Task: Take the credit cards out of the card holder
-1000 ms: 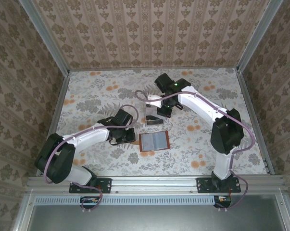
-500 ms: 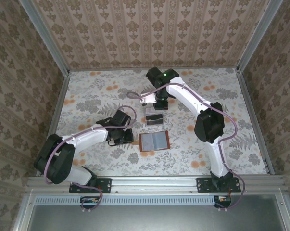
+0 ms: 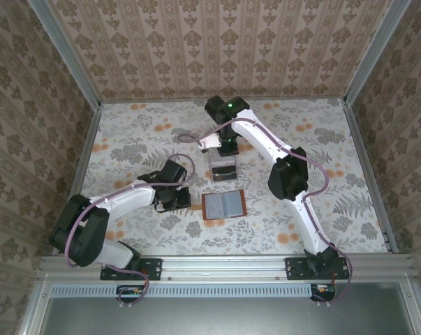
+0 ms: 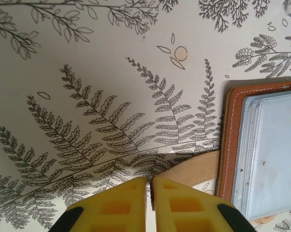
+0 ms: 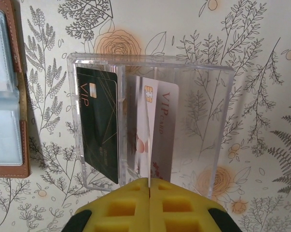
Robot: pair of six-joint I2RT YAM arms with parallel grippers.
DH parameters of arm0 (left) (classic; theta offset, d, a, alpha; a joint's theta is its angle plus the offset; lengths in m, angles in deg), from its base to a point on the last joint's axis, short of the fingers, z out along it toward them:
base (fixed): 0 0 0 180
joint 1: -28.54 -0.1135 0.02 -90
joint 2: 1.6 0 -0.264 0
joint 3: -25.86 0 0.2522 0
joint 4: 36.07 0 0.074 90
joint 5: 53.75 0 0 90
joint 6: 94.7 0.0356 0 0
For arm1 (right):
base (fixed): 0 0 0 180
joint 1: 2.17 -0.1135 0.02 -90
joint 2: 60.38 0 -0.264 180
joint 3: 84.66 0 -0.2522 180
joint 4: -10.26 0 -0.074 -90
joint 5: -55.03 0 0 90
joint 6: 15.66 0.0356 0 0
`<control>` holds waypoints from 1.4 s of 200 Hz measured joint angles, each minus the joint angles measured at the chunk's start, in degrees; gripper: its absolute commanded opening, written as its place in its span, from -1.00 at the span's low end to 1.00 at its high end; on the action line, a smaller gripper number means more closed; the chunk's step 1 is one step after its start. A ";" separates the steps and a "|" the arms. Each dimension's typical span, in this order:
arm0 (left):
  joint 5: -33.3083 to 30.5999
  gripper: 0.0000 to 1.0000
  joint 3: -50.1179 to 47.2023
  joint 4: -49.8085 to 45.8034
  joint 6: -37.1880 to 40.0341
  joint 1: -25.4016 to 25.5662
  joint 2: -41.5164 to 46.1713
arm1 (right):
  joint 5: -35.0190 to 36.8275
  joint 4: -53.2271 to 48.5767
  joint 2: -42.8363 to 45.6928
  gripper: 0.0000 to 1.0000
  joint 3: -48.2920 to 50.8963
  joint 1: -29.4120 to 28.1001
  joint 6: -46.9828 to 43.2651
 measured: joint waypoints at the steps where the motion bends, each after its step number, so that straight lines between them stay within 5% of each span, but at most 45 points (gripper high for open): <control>1: 0.00 -0.73 0.00 0.00 0.00 -0.02 0.00 | 0.02 0.00 -0.02 -1.00 -0.04 0.00 -0.02; 164: 0.63 -0.73 -1.01 0.26 0.00 -1.20 -0.02 | 2.91 2.71 -3.34 -0.97 -4.57 -1.18 -1.55; 192: 0.63 -0.73 -1.31 0.37 0.00 -1.22 -0.02 | 2.91 2.86 -4.85 -0.85 -4.57 -1.40 -1.55; 228: 0.66 -0.73 -1.42 0.42 0.00 -1.57 -0.02 | 3.52 3.52 -4.98 -0.42 -4.57 -1.51 -1.73; 280: 0.68 -0.72 -1.42 0.42 0.02 -1.55 -0.04 | 7.78 8.79 -4.98 -0.40 -4.57 -1.49 -0.22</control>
